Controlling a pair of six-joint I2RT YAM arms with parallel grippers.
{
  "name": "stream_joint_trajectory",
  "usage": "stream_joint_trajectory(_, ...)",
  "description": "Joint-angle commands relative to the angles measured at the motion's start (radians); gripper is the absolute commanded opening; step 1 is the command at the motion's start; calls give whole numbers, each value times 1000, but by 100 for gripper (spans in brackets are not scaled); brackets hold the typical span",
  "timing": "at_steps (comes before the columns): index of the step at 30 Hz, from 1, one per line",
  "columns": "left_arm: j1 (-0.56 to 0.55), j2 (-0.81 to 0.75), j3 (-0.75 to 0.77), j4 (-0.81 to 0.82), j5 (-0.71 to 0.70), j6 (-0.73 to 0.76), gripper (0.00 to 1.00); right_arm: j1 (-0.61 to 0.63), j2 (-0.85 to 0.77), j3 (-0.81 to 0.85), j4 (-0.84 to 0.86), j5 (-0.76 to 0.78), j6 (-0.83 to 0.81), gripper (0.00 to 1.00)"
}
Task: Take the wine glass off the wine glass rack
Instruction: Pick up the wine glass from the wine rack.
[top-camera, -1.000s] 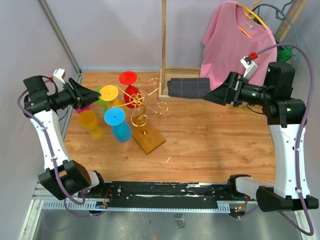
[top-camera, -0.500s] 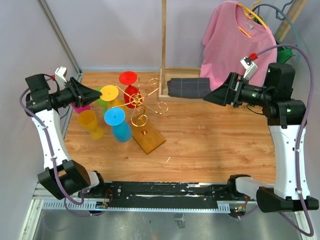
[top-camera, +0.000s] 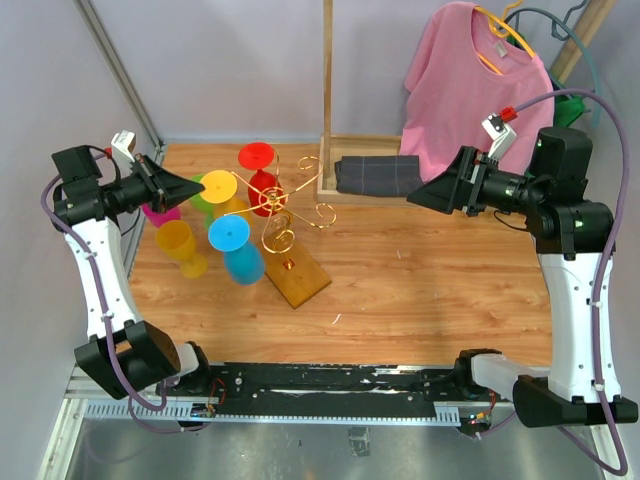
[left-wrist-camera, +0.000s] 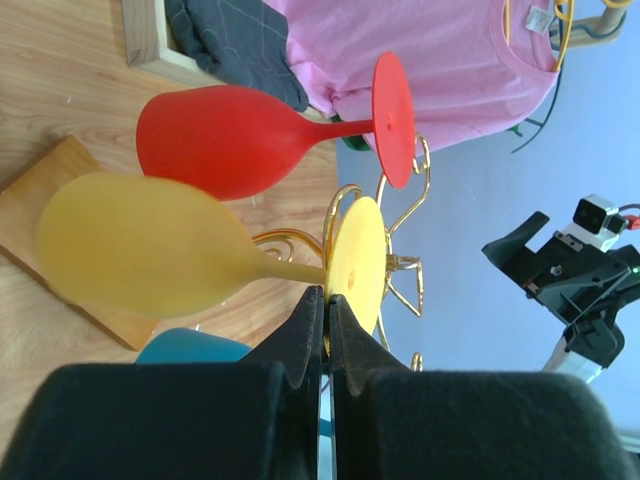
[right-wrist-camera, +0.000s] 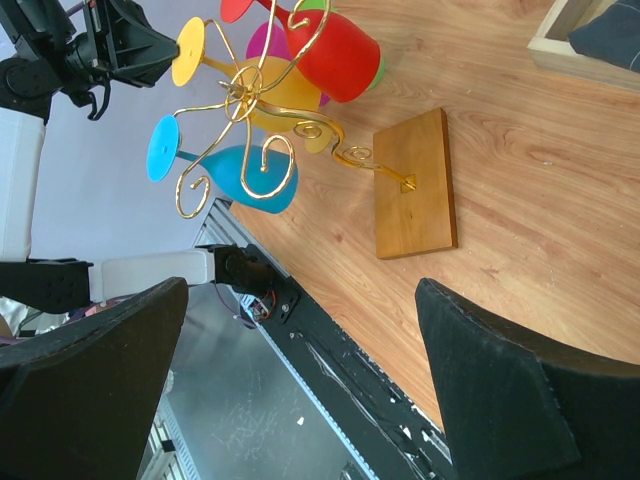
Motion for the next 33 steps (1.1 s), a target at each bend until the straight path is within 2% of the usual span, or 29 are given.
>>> stream_joint_trajectory(1, -5, 0, 13, 9, 14, -13, 0, -17, -19, -10, 8, -1, 6, 99)
stream_joint_trajectory(33, -7, 46, 68, 67, 61, -152, 0, -17, -22, -41, 39, -5, 21, 99)
